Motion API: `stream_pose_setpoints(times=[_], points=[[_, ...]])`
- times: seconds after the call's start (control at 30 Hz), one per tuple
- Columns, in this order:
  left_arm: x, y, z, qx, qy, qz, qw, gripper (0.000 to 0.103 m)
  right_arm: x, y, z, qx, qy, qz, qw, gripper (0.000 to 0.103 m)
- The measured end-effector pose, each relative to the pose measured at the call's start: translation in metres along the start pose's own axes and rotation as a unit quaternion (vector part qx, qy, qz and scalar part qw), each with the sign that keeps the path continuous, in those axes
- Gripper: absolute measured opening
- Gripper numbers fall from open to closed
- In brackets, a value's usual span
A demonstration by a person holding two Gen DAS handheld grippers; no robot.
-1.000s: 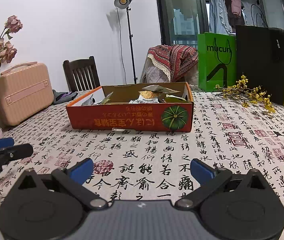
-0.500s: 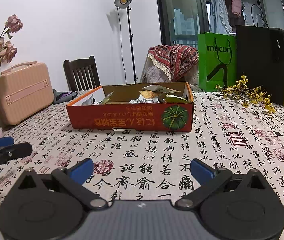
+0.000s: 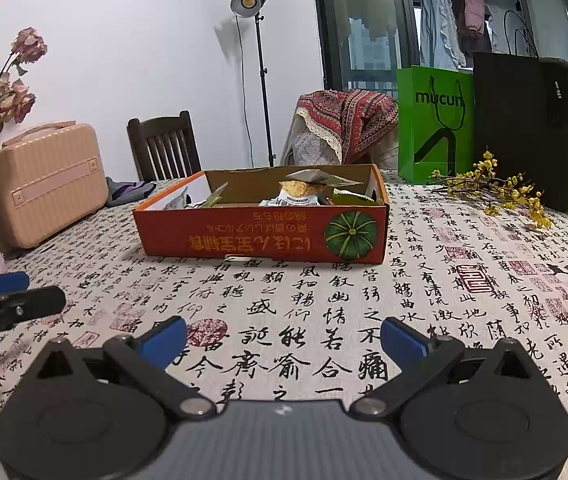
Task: Organize snacks
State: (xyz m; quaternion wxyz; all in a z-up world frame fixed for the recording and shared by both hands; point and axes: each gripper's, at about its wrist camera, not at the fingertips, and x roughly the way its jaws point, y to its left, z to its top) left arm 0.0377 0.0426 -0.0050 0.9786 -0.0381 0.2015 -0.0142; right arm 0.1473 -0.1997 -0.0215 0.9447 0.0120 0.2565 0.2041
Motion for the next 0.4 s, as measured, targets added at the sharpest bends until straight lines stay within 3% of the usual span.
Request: stream_pose_setpoints(times=[0.4], points=[[-0.0004,-0.0015,-0.0014,0.003,-0.003,-0.004,1.0,0.103,0.0019,-0.001,-0.002,0.0,0.003,0.0,1.0,0.103]])
